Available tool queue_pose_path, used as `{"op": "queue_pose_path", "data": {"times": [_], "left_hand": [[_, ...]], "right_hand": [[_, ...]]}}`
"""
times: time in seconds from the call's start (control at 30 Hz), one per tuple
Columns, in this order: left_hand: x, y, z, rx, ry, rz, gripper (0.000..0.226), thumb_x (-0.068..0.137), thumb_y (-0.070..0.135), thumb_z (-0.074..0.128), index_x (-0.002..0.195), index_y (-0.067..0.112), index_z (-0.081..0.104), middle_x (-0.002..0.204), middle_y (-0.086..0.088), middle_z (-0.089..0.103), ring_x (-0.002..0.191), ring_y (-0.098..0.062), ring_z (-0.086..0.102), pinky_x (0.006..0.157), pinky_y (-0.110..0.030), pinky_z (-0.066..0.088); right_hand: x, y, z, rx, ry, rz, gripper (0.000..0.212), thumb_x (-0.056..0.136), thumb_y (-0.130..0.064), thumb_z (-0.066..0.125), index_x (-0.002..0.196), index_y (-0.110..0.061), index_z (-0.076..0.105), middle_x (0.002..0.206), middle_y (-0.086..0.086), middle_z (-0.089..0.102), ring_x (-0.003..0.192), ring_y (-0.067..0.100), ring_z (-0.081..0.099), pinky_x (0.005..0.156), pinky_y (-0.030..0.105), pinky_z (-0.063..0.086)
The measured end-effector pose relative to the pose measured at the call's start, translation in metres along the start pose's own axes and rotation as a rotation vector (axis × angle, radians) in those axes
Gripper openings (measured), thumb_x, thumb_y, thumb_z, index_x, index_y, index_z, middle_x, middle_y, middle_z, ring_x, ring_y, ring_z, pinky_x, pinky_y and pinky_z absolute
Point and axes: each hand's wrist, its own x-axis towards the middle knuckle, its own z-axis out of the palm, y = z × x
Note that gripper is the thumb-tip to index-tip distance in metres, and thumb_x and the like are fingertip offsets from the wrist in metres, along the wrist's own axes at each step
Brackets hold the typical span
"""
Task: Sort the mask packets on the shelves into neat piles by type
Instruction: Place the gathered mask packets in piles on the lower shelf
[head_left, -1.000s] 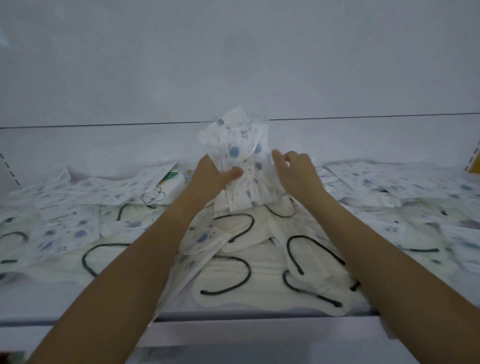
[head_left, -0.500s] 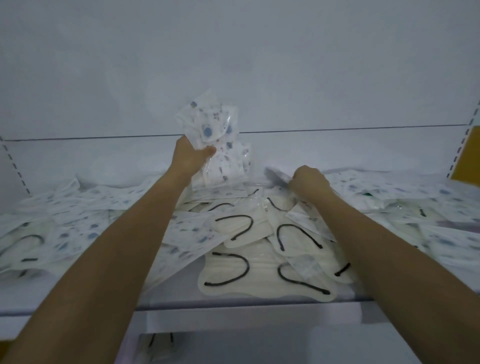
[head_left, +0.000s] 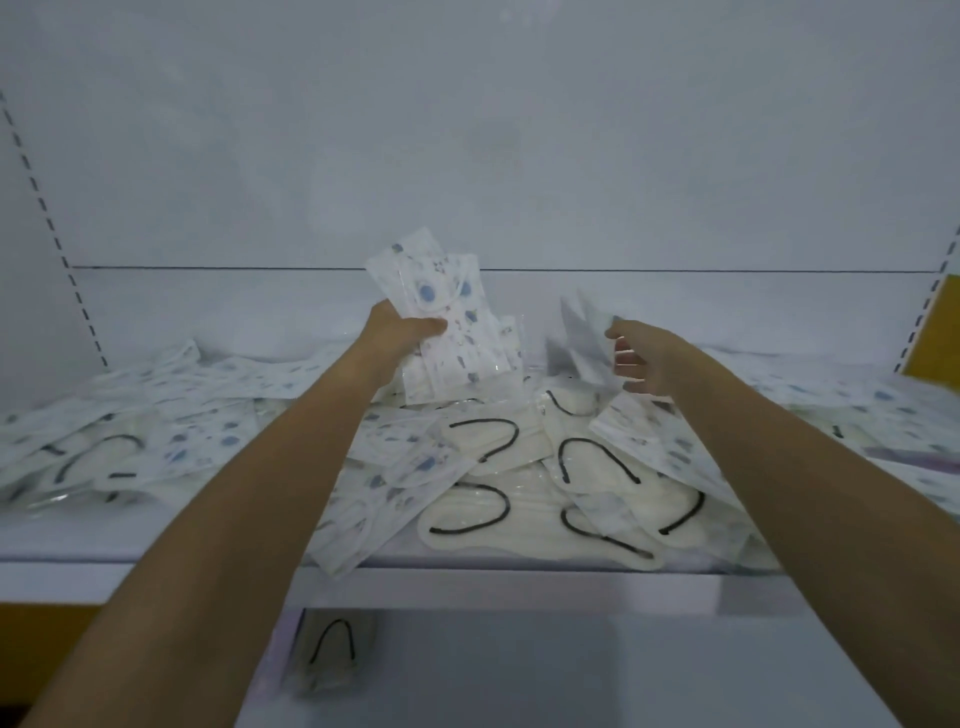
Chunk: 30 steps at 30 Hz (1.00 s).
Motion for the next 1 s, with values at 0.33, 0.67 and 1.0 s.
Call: {"op": "queue_pose_path", "data": {"times": [0.33, 0.67, 1.0], "left_hand": [[-0.035, -0.003, 0.005, -0.206, -0.032, -0.058, 0.033, 0.089, -0.001, 0.056, 0.121, 0.000, 0.055, 0.120, -0.014, 0.061, 0.085, -0.017, 0.065, 0.070, -0.026, 0.057], [-0.074, -0.024, 0.003, -0.298, -0.064, -0.202, 0.030, 0.096, 0.027, 0.048, 0.118, 0.008, 0.059, 0.114, -0.010, 0.066, 0.097, -0.024, 0.064, 0.078, -0.032, 0.056], [-0.103, -0.018, -0.050, -0.276, -0.016, -0.049, 0.024, 0.093, 0.000, 0.047, 0.113, 0.008, 0.058, 0.090, 0.000, 0.073, 0.080, -0.014, 0.071, 0.063, -0.026, 0.056]], "right_hand": [[-0.062, 0.004, 0.040, -0.252, -0.061, -0.825, 0.013, 0.090, -0.022, 0.059, 0.101, -0.017, 0.062, 0.104, -0.006, 0.060, 0.096, 0.005, 0.054, 0.082, 0.017, 0.039], [-0.071, 0.041, 0.078, -0.676, -0.407, -0.810, 0.038, 0.088, -0.018, 0.060, 0.125, -0.015, 0.052, 0.139, 0.004, 0.042, 0.129, 0.018, 0.039, 0.094, 0.018, 0.028], [-0.074, 0.005, 0.070, -0.167, -0.183, -0.449, 0.021, 0.081, 0.000, 0.061, 0.100, -0.009, 0.061, 0.085, 0.008, 0.056, 0.069, 0.017, 0.054, 0.063, 0.025, 0.046]]}}
